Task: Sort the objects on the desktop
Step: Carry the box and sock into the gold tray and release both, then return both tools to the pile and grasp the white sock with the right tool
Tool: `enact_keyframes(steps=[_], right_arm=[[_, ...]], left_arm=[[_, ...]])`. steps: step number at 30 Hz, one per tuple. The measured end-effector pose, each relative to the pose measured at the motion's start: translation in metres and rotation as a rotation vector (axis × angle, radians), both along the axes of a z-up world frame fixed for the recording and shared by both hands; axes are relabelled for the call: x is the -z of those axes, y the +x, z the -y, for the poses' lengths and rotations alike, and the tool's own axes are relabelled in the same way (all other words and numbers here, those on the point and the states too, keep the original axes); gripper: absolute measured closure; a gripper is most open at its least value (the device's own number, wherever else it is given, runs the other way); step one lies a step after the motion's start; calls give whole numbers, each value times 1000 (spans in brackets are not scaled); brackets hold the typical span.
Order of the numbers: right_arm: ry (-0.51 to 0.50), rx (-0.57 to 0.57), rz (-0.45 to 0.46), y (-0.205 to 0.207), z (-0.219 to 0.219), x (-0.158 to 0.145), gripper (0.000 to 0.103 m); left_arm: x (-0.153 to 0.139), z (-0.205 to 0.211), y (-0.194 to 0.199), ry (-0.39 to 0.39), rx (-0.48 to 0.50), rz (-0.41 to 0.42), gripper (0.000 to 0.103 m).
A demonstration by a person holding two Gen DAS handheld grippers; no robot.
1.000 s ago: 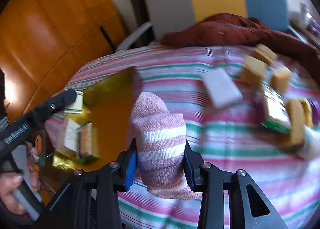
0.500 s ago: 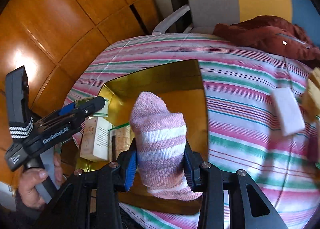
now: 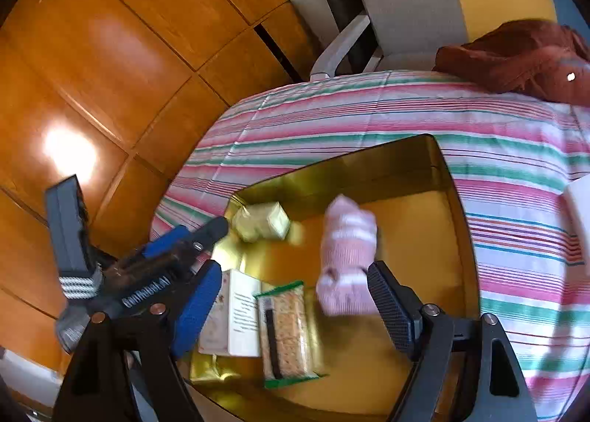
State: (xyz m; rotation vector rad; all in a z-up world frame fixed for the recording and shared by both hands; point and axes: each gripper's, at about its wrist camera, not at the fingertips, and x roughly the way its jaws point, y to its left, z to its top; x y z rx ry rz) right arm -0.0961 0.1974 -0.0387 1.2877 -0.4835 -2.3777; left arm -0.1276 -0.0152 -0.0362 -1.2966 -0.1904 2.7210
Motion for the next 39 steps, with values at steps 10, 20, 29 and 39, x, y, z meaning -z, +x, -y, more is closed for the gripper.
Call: enact_keyframes(steps=[10, 20, 29, 39], right_arm=[[162, 54, -50, 26, -8, -3, 20], [262, 131, -107, 49, -26, -9, 18], [305, 206, -107, 75, -61, -4, 16], [301, 369, -46, 108, -144, 4, 16]], left_arm=[[-11, -3, 39, 52, 1, -27, 15], [-14, -18, 63, 125, 62, -24, 15], [-16, -64, 82, 93, 218, -40, 15], [-16, -124, 103, 69, 386, -9, 15]])
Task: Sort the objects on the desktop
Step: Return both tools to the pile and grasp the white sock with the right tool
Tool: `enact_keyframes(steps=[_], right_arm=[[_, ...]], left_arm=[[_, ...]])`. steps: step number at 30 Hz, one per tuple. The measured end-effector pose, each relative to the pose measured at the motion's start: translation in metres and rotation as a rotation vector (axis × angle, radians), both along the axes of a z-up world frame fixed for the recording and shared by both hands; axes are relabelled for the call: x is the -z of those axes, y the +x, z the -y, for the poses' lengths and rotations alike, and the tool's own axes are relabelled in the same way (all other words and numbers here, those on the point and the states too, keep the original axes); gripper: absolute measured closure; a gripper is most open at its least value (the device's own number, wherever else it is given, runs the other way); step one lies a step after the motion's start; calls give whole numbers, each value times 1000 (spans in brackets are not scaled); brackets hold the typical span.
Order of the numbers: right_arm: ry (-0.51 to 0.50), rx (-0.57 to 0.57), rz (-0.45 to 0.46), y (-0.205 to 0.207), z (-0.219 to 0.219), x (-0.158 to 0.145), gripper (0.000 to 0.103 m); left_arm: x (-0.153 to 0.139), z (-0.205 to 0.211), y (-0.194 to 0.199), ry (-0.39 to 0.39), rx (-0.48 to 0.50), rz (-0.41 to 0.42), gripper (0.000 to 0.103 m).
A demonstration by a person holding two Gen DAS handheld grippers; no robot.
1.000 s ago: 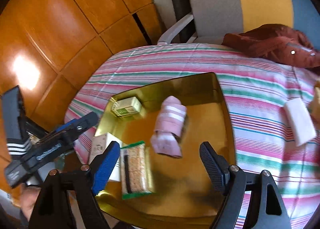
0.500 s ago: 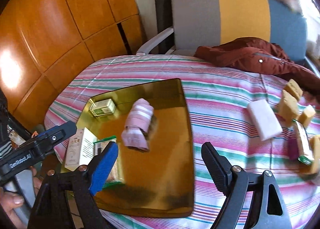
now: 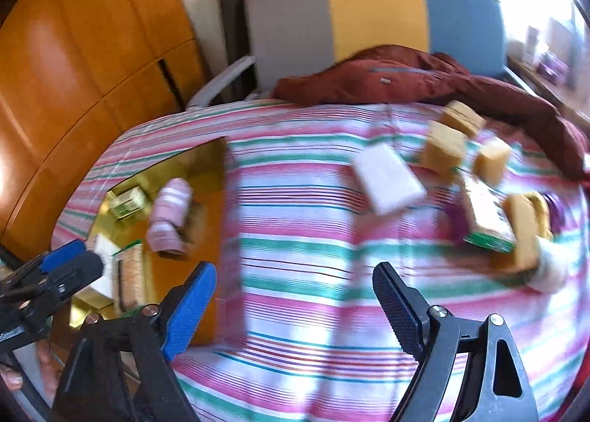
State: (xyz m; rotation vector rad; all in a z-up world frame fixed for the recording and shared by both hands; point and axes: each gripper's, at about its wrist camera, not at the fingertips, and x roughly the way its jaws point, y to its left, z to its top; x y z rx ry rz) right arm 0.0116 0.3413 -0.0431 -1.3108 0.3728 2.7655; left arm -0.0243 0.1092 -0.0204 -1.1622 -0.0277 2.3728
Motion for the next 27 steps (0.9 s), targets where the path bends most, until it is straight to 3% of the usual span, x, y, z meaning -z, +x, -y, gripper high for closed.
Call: enact_keyframes(steps=[9, 16, 27], right_arm=[[-17, 201, 23, 39, -104, -3, 16], [-23, 392, 60, 62, -191, -2, 16], [72, 382, 133, 41, -230, 24, 12]], left_arm=[[1, -31, 4, 18, 55, 49, 18], [5, -59, 12, -20, 141, 53, 19], [6, -89, 17, -60, 209, 50, 19]])
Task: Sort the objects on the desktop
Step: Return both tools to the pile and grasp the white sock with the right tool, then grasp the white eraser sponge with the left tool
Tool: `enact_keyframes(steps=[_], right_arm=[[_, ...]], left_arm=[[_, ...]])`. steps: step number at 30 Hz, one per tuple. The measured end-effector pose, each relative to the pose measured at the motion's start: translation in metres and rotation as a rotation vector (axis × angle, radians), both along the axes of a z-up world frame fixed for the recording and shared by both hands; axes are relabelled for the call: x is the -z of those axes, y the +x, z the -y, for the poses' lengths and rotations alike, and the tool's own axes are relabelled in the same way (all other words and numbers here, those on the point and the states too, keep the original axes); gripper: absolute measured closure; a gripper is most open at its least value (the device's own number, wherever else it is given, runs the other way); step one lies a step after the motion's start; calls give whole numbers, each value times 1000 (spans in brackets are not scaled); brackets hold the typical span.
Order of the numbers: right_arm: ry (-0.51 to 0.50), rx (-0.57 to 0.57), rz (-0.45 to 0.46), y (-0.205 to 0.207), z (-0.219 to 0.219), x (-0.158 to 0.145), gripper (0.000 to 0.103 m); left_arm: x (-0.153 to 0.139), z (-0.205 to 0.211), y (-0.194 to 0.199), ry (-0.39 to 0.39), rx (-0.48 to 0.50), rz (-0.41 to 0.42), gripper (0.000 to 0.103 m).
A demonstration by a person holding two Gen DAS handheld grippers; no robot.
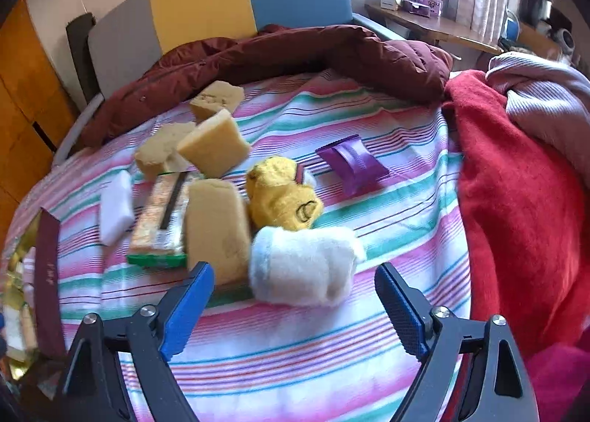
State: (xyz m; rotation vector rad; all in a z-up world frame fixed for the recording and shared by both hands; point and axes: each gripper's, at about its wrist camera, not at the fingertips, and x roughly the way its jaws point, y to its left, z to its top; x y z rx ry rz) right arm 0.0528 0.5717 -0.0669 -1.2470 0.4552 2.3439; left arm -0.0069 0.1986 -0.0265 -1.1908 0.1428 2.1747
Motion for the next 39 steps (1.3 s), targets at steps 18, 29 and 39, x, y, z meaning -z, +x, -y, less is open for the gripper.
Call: enact_keyframes(steps=[18, 29, 39], right_arm=[[-20, -66, 65, -13, -9, 23, 36], [-66, -33, 60, -5, -14, 19, 37], [-60, -17, 69, -2, -19, 19, 35]], left_arm=[[14, -69, -23, -5, 85, 99, 20], [39, -116, -89, -11, -36, 264, 24], [75, -149, -147, 1, -133, 437, 24]])
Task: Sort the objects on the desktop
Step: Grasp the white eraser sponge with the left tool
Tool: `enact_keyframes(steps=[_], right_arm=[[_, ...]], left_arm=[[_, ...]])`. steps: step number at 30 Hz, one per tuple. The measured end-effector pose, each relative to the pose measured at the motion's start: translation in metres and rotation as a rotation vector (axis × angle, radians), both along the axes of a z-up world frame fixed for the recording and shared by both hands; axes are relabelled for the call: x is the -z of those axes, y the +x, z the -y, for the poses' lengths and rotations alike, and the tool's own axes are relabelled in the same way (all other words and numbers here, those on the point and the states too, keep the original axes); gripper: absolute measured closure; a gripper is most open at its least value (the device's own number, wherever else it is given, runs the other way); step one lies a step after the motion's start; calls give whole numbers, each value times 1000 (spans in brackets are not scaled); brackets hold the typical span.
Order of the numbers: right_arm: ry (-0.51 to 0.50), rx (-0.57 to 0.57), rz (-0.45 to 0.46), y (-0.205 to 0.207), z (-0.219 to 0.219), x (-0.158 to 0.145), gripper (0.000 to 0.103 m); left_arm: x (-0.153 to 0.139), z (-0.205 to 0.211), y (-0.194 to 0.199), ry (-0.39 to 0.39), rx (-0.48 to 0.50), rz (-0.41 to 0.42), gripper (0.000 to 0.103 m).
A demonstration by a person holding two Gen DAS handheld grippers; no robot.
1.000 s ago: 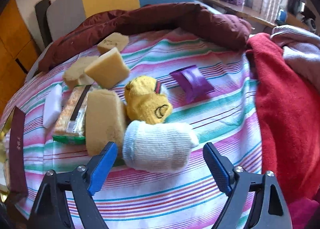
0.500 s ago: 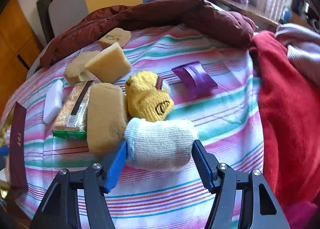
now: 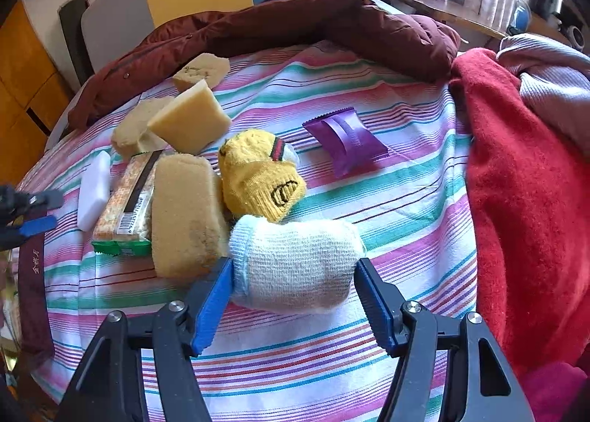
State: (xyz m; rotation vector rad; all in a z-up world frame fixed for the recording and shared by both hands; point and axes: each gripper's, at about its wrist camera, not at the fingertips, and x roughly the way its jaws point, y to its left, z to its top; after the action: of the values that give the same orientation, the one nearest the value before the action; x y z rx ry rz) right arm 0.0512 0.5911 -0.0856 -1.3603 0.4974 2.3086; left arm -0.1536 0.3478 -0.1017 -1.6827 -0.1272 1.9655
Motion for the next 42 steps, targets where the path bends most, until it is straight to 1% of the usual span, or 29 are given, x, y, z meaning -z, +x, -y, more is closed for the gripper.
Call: enact_keyframes(steps=[1, 7, 13, 15, 16, 17, 18, 19, 21, 24, 28, 34, 35, 36, 38, 42], right_arm=[[-3, 4, 1, 0, -1, 0, 35], [-3, 0, 3, 1, -1, 0, 35], [6, -5, 12, 1, 0, 2, 34], [7, -5, 14, 1, 0, 2, 34], [9, -7, 16, 1, 0, 3, 34], [7, -9, 19, 1, 0, 4, 34], [5, -11, 20, 0, 0, 5, 34], [4, -13, 21, 0, 0, 6, 37], [19, -18, 21, -1, 1, 5, 39], [13, -13, 13, 0, 0, 4, 41], [0, 29, -15, 5, -8, 1, 41], [-10, 84, -85, 15, -16, -10, 41], [-11, 87, -106, 16, -16, -13, 41], [-10, 86, -137, 18, -15, -17, 41], [-4, 70, -199, 22, -12, -27, 41], [-3, 14, -265, 22, -1, -37, 41]], left_arm=[[5, -2, -5, 1, -17, 18, 24], [15, -14, -16, -8, -53, 41, 24], [20, -27, -18, -37, -52, 25, 24], [20, -32, -15, -59, -35, -3, 26], [21, -33, -13, -69, -22, -21, 35], [22, -34, -9, -84, -7, -46, 39], [22, -34, -6, -83, 0, -66, 39], [21, -32, -3, -75, 5, -87, 40], [20, -29, 5, -74, 29, -119, 41], [16, -21, 16, -75, 41, -142, 41], [4, -6, 34, -51, 50, -151, 41], [-26, 13, 68, -25, 82, -229, 41], [-28, 11, 65, -20, 84, -241, 41], [-31, 10, 65, -16, 85, -257, 41], [-45, 20, 76, -5, 90, -305, 41], [-67, 39, 90, 16, 84, -372, 41]])
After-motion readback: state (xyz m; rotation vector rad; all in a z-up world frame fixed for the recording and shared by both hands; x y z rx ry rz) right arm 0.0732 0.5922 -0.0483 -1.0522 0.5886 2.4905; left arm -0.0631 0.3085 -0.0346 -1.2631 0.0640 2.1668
